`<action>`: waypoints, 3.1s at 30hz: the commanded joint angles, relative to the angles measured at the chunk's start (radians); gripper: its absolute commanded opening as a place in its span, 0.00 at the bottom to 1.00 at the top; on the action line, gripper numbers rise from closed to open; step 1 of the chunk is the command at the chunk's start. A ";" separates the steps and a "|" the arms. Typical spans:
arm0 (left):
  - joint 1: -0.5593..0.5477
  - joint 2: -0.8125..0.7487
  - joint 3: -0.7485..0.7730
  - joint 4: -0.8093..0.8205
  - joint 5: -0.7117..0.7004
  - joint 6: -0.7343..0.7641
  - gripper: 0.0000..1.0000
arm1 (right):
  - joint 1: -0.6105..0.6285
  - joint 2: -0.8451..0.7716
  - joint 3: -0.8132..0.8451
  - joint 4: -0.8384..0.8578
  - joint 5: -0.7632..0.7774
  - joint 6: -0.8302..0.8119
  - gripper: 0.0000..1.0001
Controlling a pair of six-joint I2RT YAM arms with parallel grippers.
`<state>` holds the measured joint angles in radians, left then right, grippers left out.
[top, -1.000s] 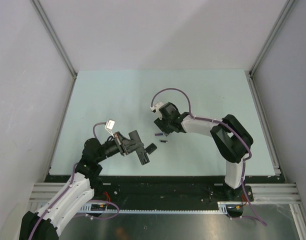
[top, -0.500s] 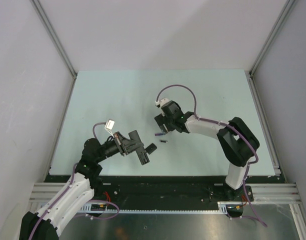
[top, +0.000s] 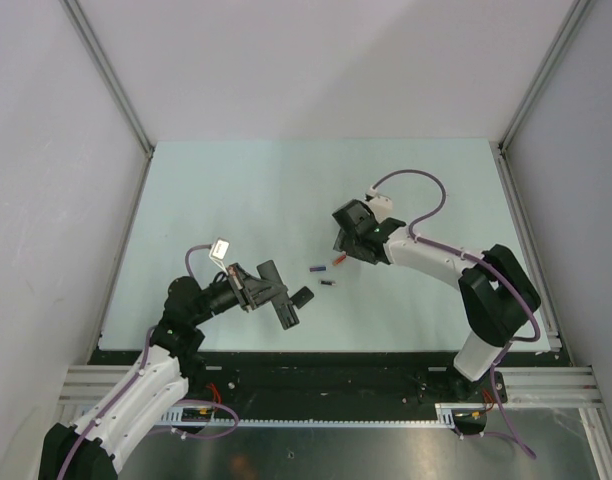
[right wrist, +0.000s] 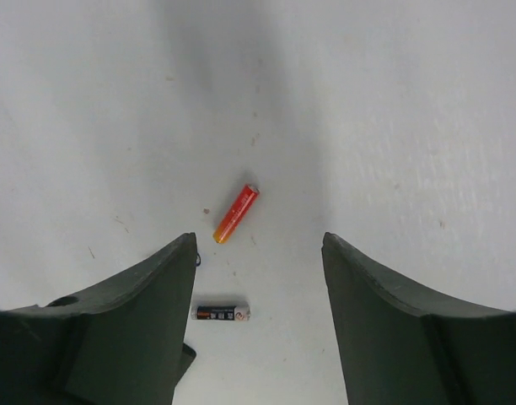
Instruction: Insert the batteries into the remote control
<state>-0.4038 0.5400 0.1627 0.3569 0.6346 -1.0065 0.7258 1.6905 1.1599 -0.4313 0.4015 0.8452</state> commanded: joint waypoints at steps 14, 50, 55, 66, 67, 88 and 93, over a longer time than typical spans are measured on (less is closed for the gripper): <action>-0.006 -0.043 -0.015 0.036 -0.016 -0.040 0.00 | 0.000 0.118 0.015 -0.041 -0.033 0.402 0.54; -0.006 -0.055 -0.017 0.037 -0.004 -0.034 0.00 | -0.026 0.299 0.235 -0.251 -0.007 0.454 0.45; -0.006 -0.057 -0.023 0.037 -0.001 -0.038 0.00 | -0.031 0.321 0.235 -0.253 -0.021 0.448 0.41; -0.006 -0.058 -0.031 0.036 -0.004 -0.038 0.00 | -0.022 0.339 0.224 -0.250 -0.036 0.436 0.25; -0.006 -0.055 -0.031 0.037 -0.004 -0.038 0.00 | -0.022 0.340 0.222 -0.247 -0.041 0.431 0.22; -0.007 0.081 0.058 0.037 -0.078 -0.003 0.00 | 0.047 -0.196 -0.060 0.040 0.079 -0.302 0.00; -0.009 0.207 0.155 0.040 -0.101 0.022 0.00 | 0.161 -0.467 -0.153 0.152 -0.010 -0.440 0.00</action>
<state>-0.4057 0.6834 0.2047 0.3489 0.5686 -1.0187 0.8143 1.3861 1.0531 -0.4301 0.4442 0.5678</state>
